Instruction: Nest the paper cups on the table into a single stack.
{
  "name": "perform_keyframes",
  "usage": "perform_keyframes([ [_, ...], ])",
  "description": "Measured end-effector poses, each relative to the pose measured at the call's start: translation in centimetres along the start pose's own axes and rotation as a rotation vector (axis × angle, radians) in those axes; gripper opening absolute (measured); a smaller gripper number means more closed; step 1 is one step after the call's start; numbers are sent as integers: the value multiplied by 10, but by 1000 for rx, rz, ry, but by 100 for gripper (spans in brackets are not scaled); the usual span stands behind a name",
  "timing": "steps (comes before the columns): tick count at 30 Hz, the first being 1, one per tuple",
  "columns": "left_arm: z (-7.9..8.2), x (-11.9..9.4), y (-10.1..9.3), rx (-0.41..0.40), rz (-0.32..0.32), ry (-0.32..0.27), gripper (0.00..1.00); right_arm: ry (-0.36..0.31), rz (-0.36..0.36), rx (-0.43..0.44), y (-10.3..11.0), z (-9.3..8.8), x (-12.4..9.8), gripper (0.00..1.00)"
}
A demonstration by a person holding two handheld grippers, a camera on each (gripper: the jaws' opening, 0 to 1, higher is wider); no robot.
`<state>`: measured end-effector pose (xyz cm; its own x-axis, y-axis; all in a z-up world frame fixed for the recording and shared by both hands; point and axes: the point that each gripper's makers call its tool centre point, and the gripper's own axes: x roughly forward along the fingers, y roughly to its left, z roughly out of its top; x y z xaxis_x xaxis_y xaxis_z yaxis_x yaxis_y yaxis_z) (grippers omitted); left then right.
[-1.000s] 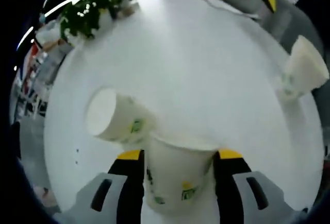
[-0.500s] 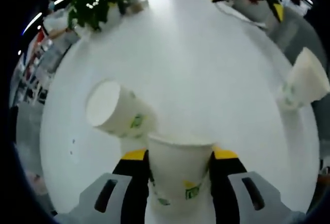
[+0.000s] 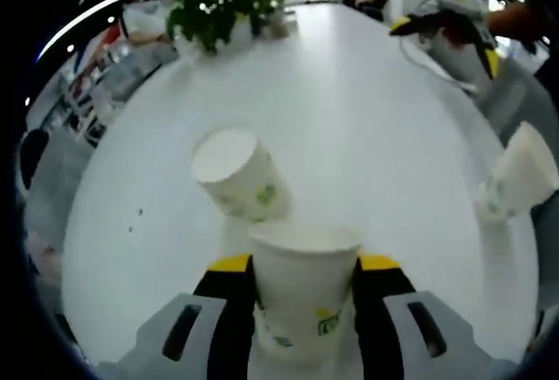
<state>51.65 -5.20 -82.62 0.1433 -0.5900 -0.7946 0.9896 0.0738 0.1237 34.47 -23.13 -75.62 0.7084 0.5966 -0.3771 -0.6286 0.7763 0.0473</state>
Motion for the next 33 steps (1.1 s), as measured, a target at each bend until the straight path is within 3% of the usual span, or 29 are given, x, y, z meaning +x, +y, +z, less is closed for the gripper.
perform_keyframes([
  [8, 8, -20, 22, -165, 130, -167, 41, -38, 11, -35, -6, 12, 2, 100],
  [10, 8, -23, 23, -187, 145, -183, 41, -34, 4, -51, -8, 13, 3, 100],
  [15, 20, -40, 27, -276, 201, -309, 41, -48, 1, -3, -15, 19, 5, 100],
  [18, 27, -50, 28, -356, 227, -379, 40, -44, 1, -19, -15, 20, 6, 100],
  [25, 49, -73, 39, -388, 284, -509, 42, -65, -16, -64, -18, 30, 9, 100],
  [30, 75, -97, 51, -423, 340, -660, 42, -65, -12, -65, -17, 32, 11, 100],
  [33, 80, -104, 53, -440, 350, -696, 42, -52, -12, -57, -19, 32, 11, 100],
])
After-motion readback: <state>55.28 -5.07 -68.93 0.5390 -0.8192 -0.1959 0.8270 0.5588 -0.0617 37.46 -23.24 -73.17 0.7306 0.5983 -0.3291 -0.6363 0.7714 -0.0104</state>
